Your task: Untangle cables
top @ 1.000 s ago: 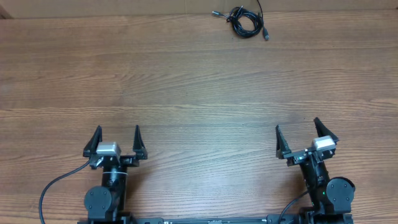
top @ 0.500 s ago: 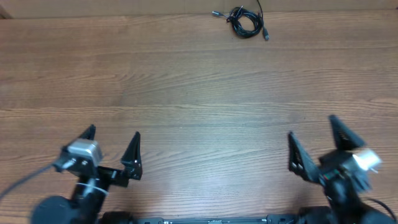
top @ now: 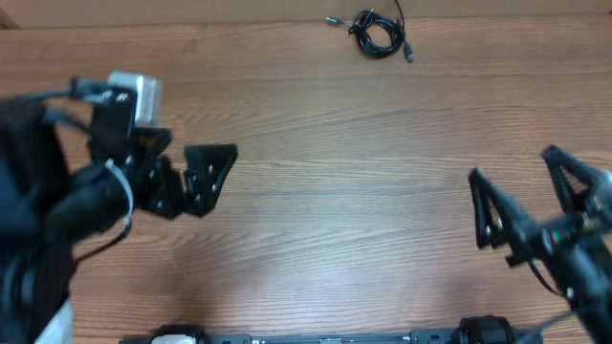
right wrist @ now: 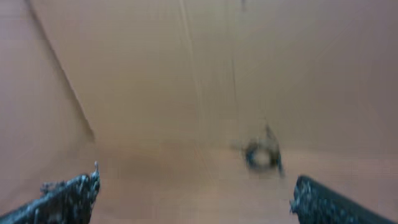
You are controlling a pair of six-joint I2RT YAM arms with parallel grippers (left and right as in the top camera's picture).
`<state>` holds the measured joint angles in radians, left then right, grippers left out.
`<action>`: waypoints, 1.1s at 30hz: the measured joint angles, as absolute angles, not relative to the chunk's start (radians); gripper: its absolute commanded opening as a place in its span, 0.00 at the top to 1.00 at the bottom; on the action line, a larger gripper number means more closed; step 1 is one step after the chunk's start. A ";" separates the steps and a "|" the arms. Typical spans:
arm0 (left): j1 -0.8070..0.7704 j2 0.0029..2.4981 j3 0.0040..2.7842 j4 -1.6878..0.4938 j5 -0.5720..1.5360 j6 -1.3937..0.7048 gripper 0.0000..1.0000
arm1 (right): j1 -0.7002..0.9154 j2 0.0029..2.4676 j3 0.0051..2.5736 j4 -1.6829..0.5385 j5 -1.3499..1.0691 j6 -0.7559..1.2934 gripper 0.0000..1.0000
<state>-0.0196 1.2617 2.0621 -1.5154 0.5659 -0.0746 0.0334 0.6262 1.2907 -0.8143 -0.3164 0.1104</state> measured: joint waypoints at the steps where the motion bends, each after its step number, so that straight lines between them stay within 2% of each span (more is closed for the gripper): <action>1: -0.020 1.289 2.065 -1.531 0.589 -0.075 0.50 | 0.033 0.675 1.335 -0.879 -0.318 0.110 0.00; 2: -0.020 1.312 2.067 -1.549 0.609 -0.075 0.77 | 0.033 0.723 1.380 -0.956 -0.324 0.108 0.00; 3: -0.020 1.330 2.067 -1.558 0.623 -0.074 0.96 | 0.033 0.770 1.416 -1.019 -0.333 0.105 0.00; 9: -0.020 1.448 2.069 -1.660 0.674 -0.070 0.96 | 0.033 0.962 1.503 -1.127 -0.382 0.105 0.00; 12: -0.020 1.496 2.068 -1.684 0.678 -0.071 0.96 | 0.033 1.016 1.503 -1.150 -0.414 0.105 0.05; 13: -0.022 1.507 2.065 -1.684 0.678 -0.071 0.96 | 0.033 1.032 1.503 -1.156 -0.428 0.104 0.11; 16: -0.041 1.521 2.024 -1.684 0.677 -0.071 0.96 | 0.033 1.081 1.503 -1.175 -0.467 0.107 0.46; 17: -0.049 1.524 2.008 -1.683 0.676 -0.071 0.96 | 0.033 1.099 1.503 -1.181 -0.475 0.102 0.62; 18: -0.056 1.526 1.993 -1.683 0.672 -0.071 0.96 | 0.033 1.119 1.503 -1.193 -0.485 0.104 0.83; 19: -0.065 1.528 1.973 -1.679 0.666 -0.071 0.96 | 0.033 1.134 1.503 -1.198 -0.490 0.103 0.96; 25: -0.099 1.534 1.832 -1.595 0.648 -0.071 0.96 | 0.033 1.259 1.516 -1.194 -0.502 0.131 0.97; 31: -0.112 1.544 1.769 -1.495 0.639 -0.112 0.96 | 0.033 1.459 1.812 -1.356 -0.486 0.156 0.96; 32: -0.112 1.544 1.768 -1.485 0.636 -0.124 0.96 | 0.033 1.497 1.884 -1.385 -0.476 0.153 0.93; 33: -0.112 1.544 1.766 -1.476 0.630 -0.133 0.96 | 0.033 1.523 1.932 -1.400 -0.470 0.152 0.85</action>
<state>-0.1120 1.5440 1.7664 -1.4757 0.6296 -0.1326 0.0334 1.5227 1.9324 -1.4002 -0.4702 0.1520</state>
